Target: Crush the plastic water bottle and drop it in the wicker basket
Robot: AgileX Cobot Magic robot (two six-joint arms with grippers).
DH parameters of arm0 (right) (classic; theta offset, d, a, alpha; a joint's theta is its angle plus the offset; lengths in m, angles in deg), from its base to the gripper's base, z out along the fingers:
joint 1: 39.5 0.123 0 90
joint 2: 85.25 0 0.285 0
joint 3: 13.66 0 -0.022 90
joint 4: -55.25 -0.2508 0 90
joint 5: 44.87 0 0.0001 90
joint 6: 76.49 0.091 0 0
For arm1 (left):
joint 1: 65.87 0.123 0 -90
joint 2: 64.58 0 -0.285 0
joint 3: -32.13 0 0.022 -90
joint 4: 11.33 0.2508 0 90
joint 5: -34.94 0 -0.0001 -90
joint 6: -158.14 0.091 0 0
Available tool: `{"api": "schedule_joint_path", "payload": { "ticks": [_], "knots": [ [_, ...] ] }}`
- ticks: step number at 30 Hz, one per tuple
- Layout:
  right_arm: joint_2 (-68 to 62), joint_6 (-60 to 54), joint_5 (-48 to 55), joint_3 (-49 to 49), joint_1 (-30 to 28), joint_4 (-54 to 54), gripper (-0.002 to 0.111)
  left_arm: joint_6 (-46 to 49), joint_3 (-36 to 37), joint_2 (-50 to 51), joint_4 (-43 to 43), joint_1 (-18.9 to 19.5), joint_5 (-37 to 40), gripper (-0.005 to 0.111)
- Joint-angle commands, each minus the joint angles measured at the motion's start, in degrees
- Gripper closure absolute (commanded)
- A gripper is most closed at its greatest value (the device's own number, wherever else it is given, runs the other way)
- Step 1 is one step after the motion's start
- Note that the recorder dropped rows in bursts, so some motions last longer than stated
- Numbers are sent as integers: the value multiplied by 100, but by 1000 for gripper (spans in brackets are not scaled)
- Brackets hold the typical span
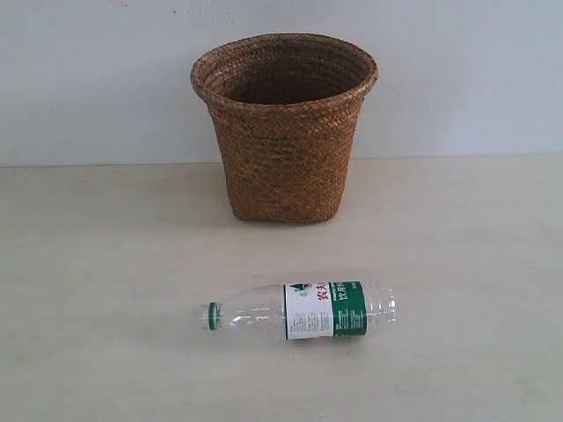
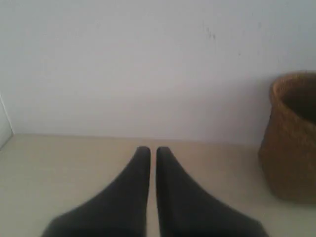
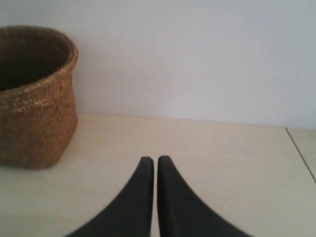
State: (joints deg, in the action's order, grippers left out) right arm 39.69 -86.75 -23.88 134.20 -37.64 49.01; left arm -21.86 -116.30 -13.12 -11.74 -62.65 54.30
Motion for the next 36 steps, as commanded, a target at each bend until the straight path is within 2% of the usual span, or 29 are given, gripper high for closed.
{"api": "schedule_joint_path", "payload": {
  "ticks": [1,4,6,13,18,23,25,26,29,31,32,36],
  "knots": [
    [-629,-1105,1009,495,-16,-491,108,1880,-733,965,-883,-480,1434,103],
    [-1151,-1834,1736,853,-16,-876,108,2297,-1038,1565,-1012,-849,2075,103],
    [-1439,-2264,2142,1035,-16,-1239,108,2388,-1107,1922,-1060,-1088,2179,103],
    [-2350,-4433,2931,1363,-3,-3073,108,3837,-1201,2915,-1542,-2067,2297,103],
    [-2935,-5052,3121,1620,132,-3557,108,4231,-1622,3761,-1542,-2341,2849,103],
    [-3539,-5181,3278,1942,618,-3316,108,5229,-2062,4599,-1884,-2463,3575,102],
    [-3828,-5181,3468,2079,768,-3207,108,5877,-2141,4861,-2229,-2463,3701,96],
    [-3974,-5181,3585,2153,826,-3175,108,6240,-2152,4992,-2397,-2463,3713,89],
    [-4333,-5181,3713,2290,956,-3175,108,7386,-2152,5307,-3014,-2463,3697,61],
    [-4544,-5181,3740,2355,1062,-3145,108,7618,-2152,5475,-3083,-2463,3517,39],
    [-4615,-5181,3741,2371,1087,-3072,108,7607,-2152,5538,-3083,-2463,3411,33],
    [-4883,-5050,3704,2523,1278,-2602,108,7618,-2208,5893,-3043,-2463,3209,32]
  ]
}}
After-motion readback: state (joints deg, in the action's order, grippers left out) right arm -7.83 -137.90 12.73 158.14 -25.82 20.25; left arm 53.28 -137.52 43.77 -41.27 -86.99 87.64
